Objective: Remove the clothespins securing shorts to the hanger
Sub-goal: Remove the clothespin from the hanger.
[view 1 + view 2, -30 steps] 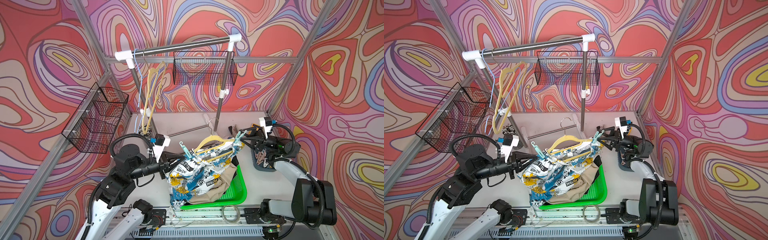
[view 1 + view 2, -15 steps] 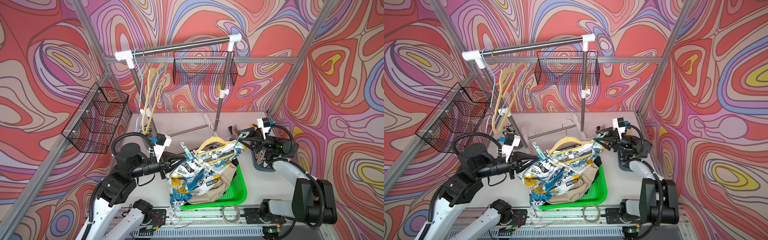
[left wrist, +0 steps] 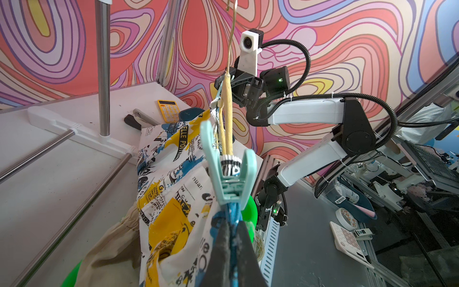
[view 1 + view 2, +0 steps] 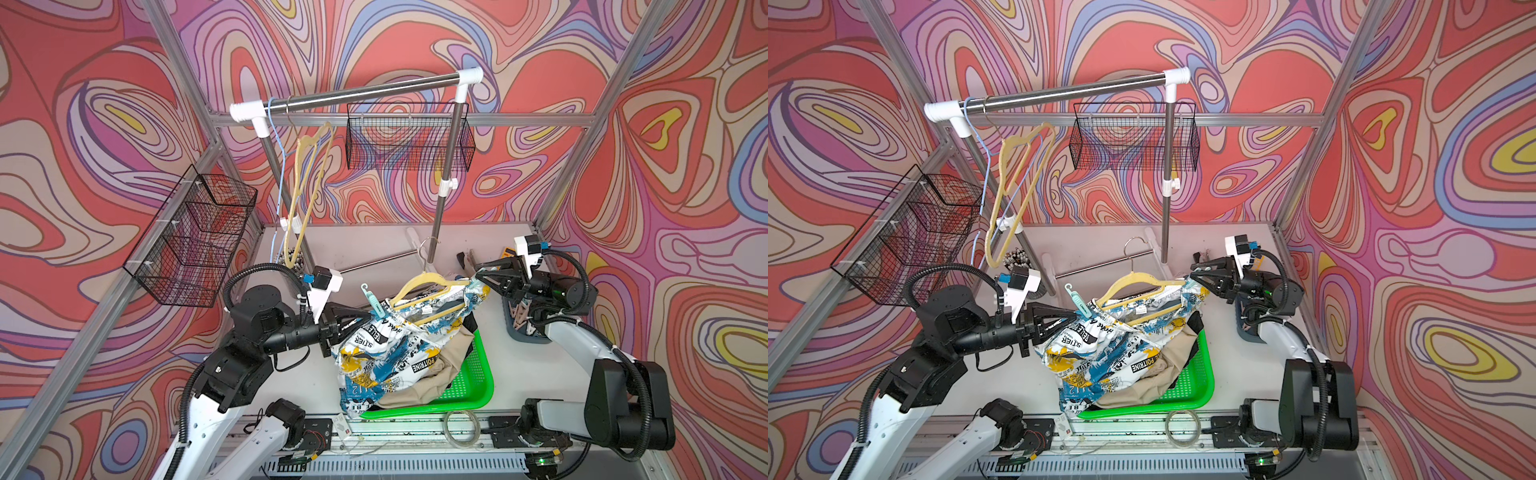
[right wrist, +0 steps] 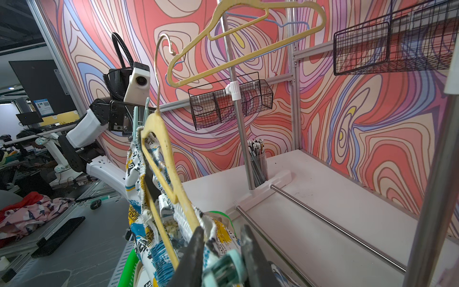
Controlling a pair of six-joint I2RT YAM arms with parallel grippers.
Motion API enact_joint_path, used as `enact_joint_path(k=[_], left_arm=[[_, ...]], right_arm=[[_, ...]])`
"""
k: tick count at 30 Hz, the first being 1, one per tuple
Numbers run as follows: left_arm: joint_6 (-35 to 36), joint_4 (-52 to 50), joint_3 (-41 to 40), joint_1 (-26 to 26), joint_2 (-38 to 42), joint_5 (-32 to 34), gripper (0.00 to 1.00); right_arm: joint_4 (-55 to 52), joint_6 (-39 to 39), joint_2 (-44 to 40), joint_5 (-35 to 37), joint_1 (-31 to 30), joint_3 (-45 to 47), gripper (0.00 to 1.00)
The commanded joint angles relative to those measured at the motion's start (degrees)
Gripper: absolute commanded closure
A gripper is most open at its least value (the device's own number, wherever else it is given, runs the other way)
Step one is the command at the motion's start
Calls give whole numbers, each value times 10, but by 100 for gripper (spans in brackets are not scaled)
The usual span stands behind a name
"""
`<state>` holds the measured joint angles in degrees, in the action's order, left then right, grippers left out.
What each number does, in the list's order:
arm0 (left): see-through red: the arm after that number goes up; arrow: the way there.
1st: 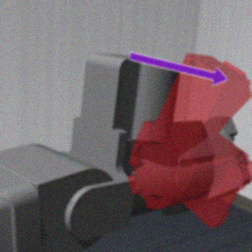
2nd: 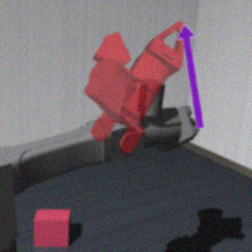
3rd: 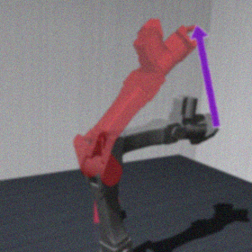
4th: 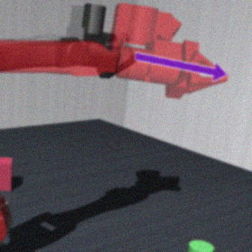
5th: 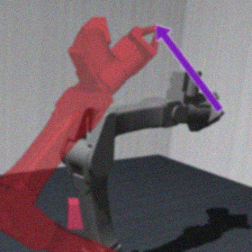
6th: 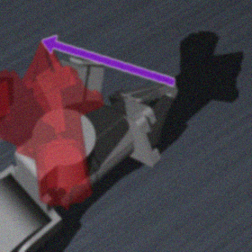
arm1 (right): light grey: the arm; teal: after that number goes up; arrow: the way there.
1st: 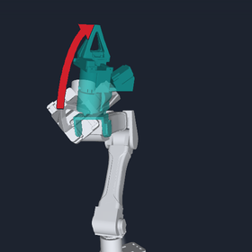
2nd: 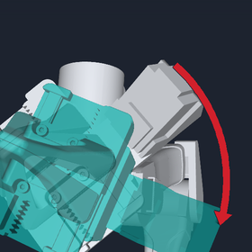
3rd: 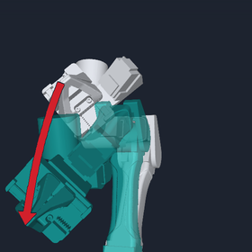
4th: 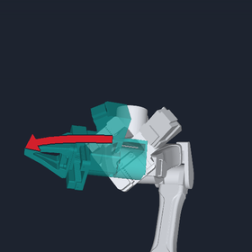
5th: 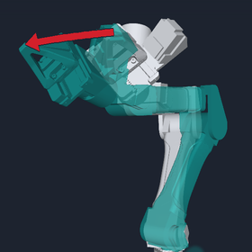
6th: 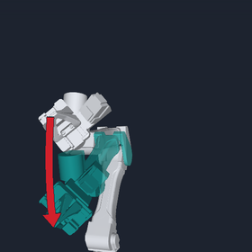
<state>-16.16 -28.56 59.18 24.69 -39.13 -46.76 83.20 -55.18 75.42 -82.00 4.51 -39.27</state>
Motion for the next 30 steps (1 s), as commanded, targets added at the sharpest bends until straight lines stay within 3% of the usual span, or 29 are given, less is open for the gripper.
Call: enact_joint_path(k=[1, 8, 14, 22, 30], left_arm=[[-1, 31, 15, -3, 8, -24, 100], [10, 14, 25, -8, 11, -37, 100], [12, 5, 27, -36, 11, -63, 100], [-19, 46, 18, -111, -10, -154, 100], [34, -14, 36, -120, -29, -183, 100]], right_arm=[[22, -8, -10, 2, -2, -6, 71], [22, -13, 16, 4, -2, -12, 53], [22, -10, -3, 5, -2, -15, 50], [22, -14, -16, -6, -2, -23, 48], [22, -14, -21, -3, -2, -41, 47]])
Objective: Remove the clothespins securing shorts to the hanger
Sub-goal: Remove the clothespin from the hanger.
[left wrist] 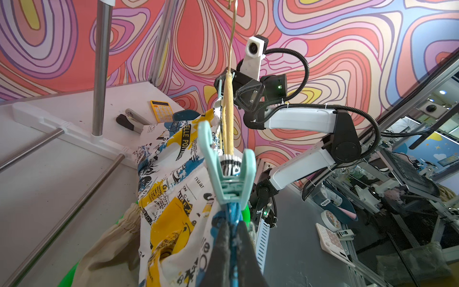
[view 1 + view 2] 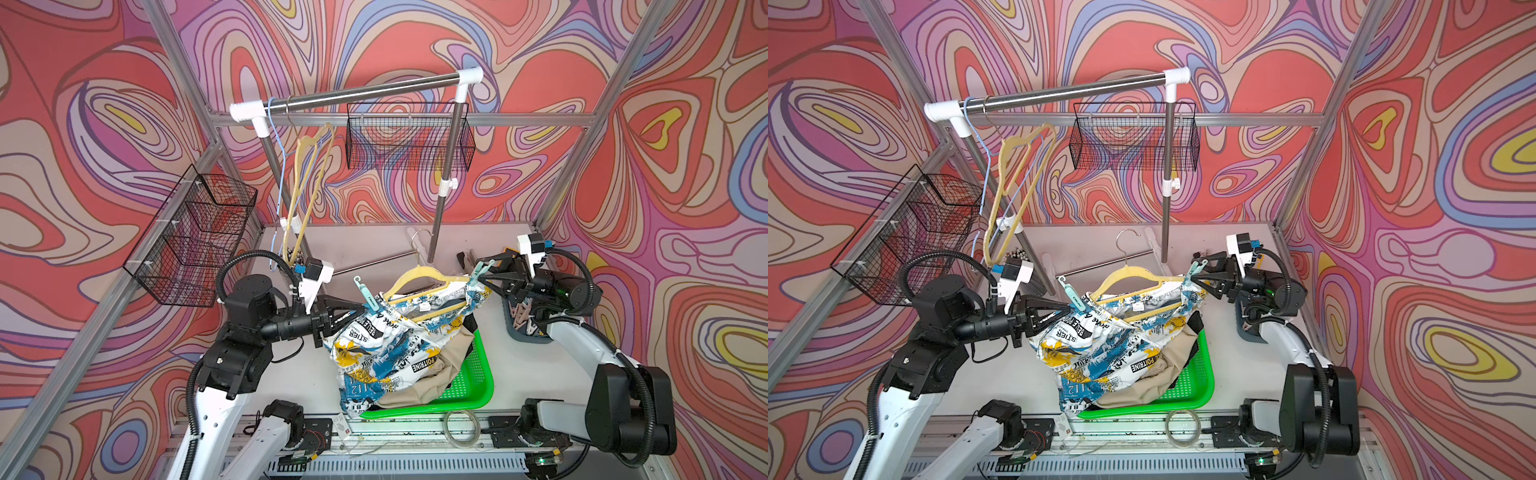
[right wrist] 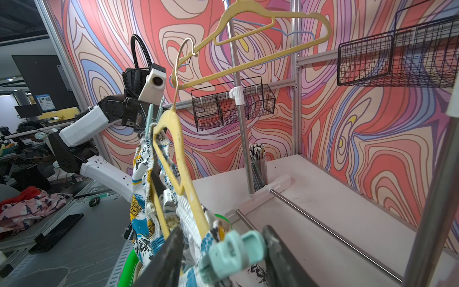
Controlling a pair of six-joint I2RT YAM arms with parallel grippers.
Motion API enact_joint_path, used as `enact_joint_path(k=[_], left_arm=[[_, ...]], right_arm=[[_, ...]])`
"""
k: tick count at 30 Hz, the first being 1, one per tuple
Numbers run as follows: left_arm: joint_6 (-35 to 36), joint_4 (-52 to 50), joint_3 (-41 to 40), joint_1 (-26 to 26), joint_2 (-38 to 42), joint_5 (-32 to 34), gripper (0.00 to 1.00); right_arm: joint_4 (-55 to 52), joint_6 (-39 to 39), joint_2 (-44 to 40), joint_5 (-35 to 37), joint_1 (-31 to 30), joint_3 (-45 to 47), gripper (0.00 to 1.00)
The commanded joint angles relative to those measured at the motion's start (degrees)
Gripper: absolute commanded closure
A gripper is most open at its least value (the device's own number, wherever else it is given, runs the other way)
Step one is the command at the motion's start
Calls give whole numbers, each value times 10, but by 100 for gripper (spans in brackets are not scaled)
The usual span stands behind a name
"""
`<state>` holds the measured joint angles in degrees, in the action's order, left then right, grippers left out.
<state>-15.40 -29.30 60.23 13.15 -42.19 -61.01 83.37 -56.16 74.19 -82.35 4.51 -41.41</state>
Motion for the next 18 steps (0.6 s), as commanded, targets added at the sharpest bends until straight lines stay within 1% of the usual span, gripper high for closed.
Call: enact_joint_path(k=[1, 4, 8, 12, 15, 18], left_arm=[[28, -8, 25, -7, 1, -45, 100], [26, -3, 19, -18, 1, -57, 100], [-10, 45, -1, -44, 8, -88, 100], [-27, 65, -12, -70, 10, -115, 100], [-45, 89, -22, -73, 11, -123, 100], [-45, 91, -26, -73, 7, -129, 100]], right_arm=[[20, -4, -7, 1, -2, -22, 47], [20, -4, -3, -2, -2, -27, 47], [20, -4, 2, -5, -2, -23, 47], [20, -4, 2, -3, -3, -18, 48], [20, -3, 3, 0, -4, -21, 48], [20, -4, 5, 2, -9, -26, 49]])
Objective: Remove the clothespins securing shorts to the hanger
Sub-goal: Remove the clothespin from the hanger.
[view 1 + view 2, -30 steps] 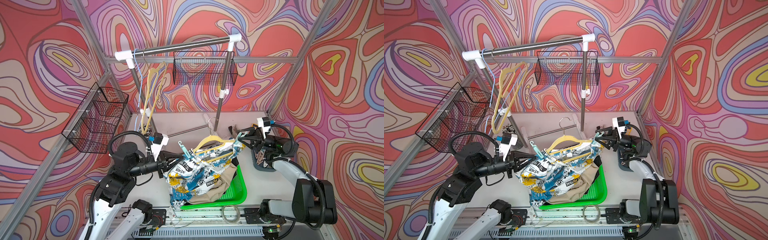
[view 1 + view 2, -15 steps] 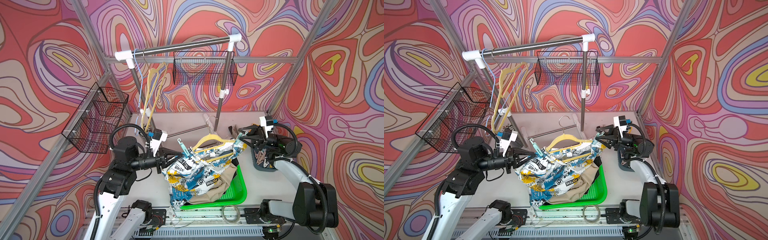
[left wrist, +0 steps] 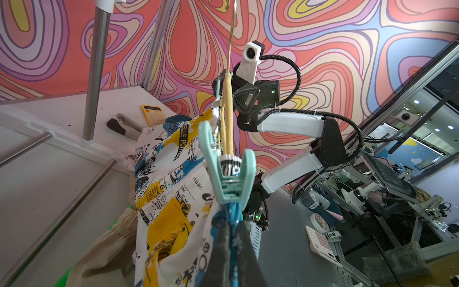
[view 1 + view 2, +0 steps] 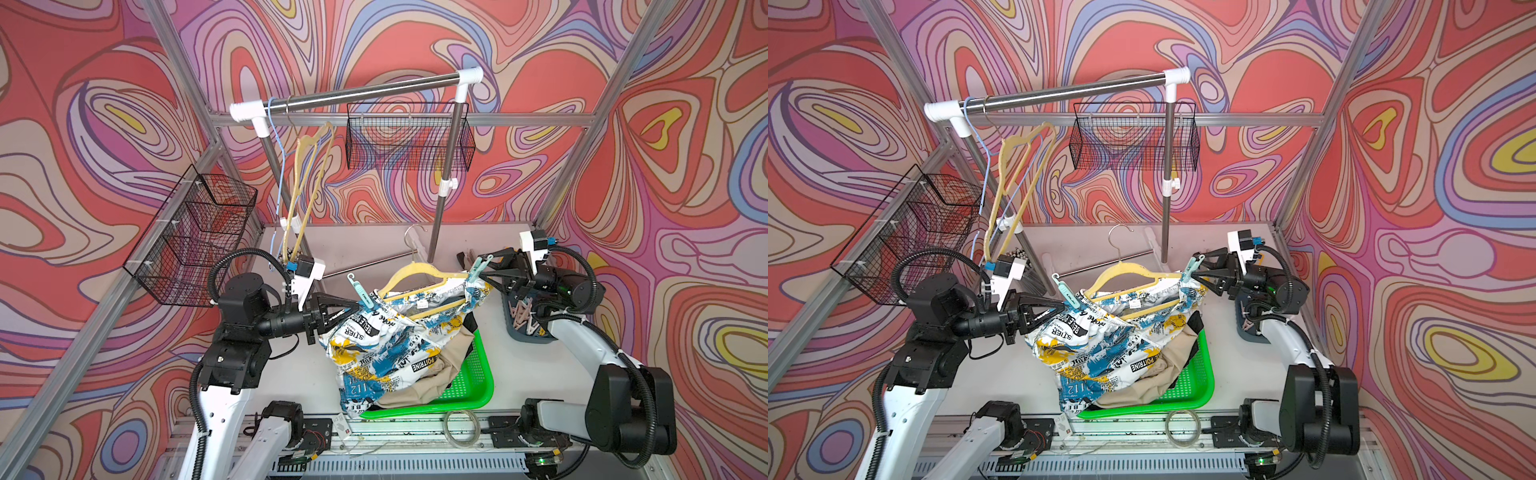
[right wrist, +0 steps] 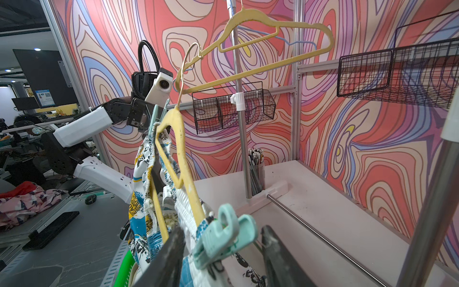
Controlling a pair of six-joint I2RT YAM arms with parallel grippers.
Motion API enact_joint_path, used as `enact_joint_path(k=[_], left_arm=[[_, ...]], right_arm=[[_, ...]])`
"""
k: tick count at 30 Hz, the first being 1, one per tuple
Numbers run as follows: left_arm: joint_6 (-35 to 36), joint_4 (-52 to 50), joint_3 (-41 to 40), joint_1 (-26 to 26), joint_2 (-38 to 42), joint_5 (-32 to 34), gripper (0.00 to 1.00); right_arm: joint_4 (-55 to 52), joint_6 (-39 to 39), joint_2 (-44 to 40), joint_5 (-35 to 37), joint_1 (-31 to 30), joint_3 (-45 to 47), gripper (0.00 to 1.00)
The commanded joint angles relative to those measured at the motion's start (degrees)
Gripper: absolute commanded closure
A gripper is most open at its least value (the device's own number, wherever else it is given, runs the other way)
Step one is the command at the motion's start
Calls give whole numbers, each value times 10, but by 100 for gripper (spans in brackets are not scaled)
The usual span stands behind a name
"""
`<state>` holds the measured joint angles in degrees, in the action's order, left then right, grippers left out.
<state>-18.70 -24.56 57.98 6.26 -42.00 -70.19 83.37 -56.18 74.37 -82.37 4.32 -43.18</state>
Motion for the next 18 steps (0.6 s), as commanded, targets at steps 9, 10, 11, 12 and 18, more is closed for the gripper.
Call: enact_joint_path(k=[9, 10, 11, 12, 18], left_arm=[[-10, 43, -7, -7, 7, -42, 100], [-9, 41, -7, -7, 7, -41, 100], [-8, 40, -7, -7, 8, -40, 100], [-7, 39, -6, -8, 9, -40, 100], [-5, 37, -7, -9, 8, -38, 100]], right_arm=[[20, 3, 8, 2, -12, -13, 64], [20, 3, 7, 2, -12, -14, 66], [20, 4, 7, 2, -12, -14, 66], [20, 3, 9, 2, -12, -15, 67], [20, 1, 11, 2, -14, -16, 73]])
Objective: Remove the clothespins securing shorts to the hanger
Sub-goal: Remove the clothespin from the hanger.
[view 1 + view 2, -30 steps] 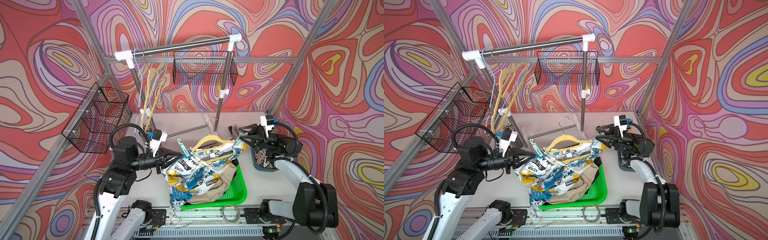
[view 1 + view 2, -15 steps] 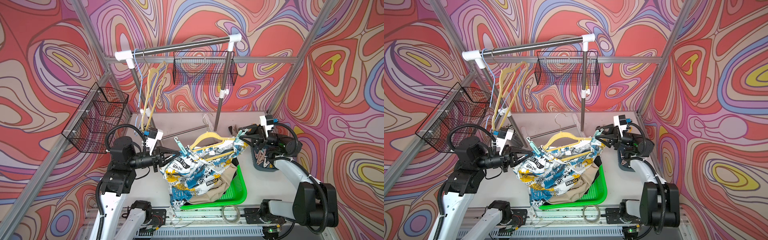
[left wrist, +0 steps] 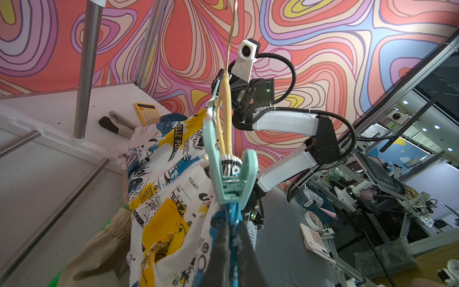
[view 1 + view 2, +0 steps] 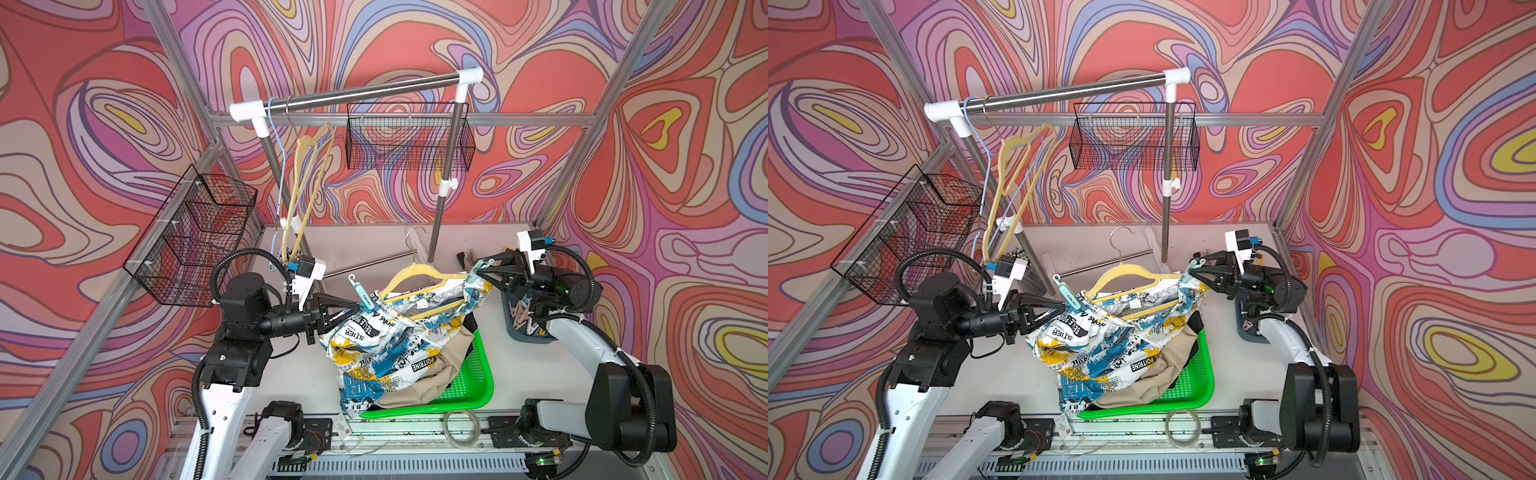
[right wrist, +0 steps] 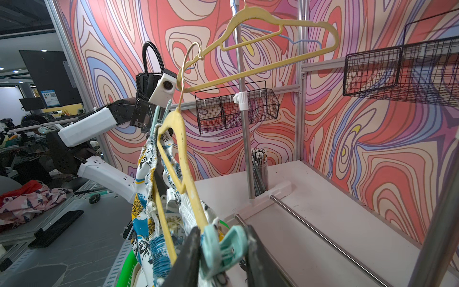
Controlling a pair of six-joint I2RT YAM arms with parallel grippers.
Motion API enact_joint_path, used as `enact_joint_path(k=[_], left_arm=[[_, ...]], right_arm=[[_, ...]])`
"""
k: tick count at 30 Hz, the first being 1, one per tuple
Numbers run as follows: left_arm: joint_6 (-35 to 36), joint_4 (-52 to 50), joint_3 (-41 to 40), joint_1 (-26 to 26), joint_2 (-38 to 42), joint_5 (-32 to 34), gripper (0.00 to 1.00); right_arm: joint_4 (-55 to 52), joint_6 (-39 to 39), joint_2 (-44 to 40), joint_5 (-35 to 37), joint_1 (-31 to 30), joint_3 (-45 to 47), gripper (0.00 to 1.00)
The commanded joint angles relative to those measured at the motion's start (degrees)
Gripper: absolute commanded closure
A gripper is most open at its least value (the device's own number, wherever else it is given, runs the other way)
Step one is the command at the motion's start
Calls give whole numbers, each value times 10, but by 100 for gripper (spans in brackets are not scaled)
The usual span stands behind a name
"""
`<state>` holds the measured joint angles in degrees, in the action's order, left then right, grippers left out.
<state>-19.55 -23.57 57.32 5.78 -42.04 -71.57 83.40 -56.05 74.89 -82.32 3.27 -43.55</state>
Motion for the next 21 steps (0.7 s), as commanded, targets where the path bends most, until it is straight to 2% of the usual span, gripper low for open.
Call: enact_joint_path(k=[1, 8, 11, 16, 21], left_arm=[[4, 27, 0, -4, 9, -24, 100], [2, 27, 1, -5, 10, -23, 100], [1, 28, 1, -6, 11, -22, 100], [3, 27, 0, -5, 10, -19, 100], [4, 27, -2, -5, 9, -15, 100]], right_arm=[[20, -1, 5, 2, -4, -13, 74], [20, 0, 9, 2, -6, -13, 82], [20, 0, 12, 5, -8, -14, 91], [20, -5, 11, 5, -7, -21, 99], [19, -14, 12, 6, -8, -34, 100]])
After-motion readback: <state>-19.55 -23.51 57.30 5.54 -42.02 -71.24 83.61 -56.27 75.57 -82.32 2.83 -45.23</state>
